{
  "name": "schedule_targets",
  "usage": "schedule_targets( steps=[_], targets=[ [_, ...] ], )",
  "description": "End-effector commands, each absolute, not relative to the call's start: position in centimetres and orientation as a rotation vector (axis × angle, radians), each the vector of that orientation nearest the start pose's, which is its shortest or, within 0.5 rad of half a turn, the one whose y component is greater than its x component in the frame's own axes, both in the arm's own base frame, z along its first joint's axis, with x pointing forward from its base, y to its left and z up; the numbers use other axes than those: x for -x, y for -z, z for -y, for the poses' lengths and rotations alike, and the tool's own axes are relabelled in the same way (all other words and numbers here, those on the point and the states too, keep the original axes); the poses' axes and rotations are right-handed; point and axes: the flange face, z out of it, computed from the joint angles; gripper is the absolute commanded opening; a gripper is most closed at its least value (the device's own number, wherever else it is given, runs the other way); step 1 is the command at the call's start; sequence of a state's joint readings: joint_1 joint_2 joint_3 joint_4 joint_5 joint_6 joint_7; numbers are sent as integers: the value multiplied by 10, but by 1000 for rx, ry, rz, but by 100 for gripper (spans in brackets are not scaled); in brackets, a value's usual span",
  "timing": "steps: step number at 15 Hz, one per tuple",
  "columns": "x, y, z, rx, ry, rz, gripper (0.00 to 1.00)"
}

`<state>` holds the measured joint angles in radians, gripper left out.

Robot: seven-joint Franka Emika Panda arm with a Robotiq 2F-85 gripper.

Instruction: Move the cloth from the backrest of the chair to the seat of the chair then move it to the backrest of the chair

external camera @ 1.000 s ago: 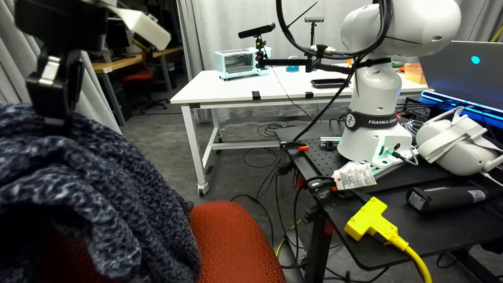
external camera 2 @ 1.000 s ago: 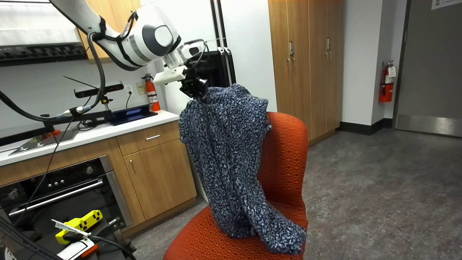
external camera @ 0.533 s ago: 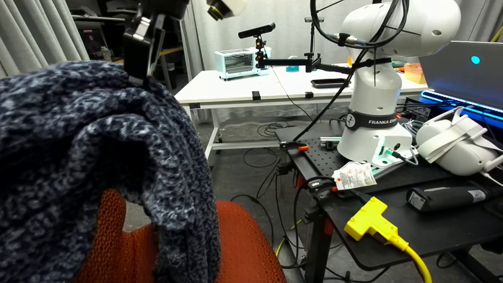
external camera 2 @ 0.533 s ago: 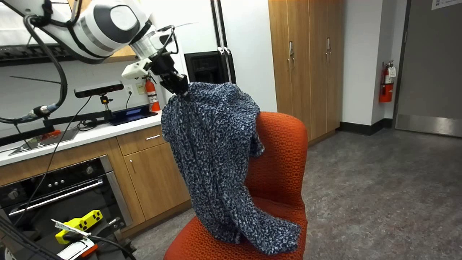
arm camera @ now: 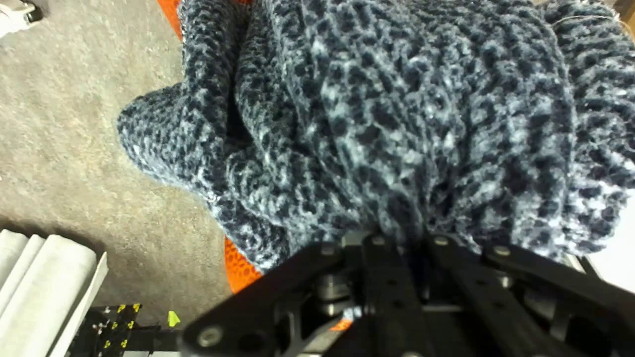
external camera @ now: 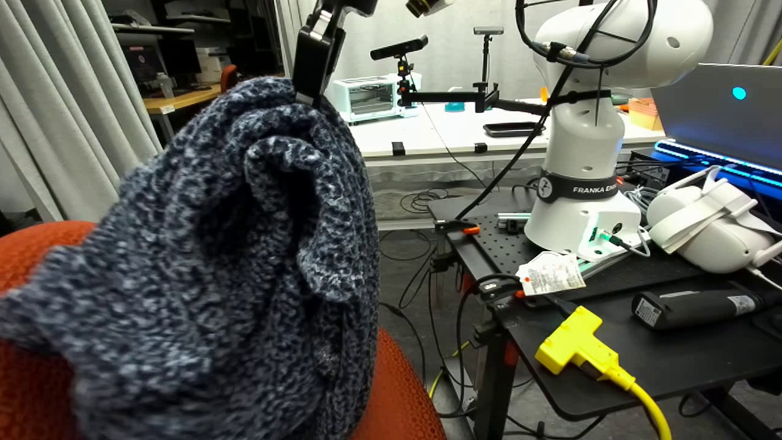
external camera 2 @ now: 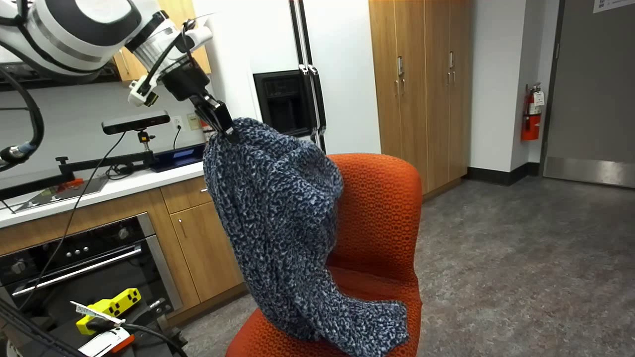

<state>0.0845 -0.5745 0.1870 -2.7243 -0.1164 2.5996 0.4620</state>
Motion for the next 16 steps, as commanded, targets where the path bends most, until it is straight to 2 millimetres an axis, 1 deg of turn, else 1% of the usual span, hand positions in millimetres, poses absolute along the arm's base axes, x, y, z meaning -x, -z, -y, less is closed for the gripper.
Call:
schedule_targets(
  steps=[1,2,7,8,9,10,13,16],
  targets=[
    [-350,-454,-100,3063,774,-218,3],
    [-355,-462,-102,3069,767,-189,3],
    [-343,-463,-96,3103,643,59,3],
    [-409,-446,-89,3118,621,99,3],
    [-413,-445,-85,3119,623,147,3],
    [-423,-443,-85,3117,610,190,3],
    [-472,-427,-85,3108,550,293,3],
    [-522,-407,-93,3105,482,376,3]
  ],
)
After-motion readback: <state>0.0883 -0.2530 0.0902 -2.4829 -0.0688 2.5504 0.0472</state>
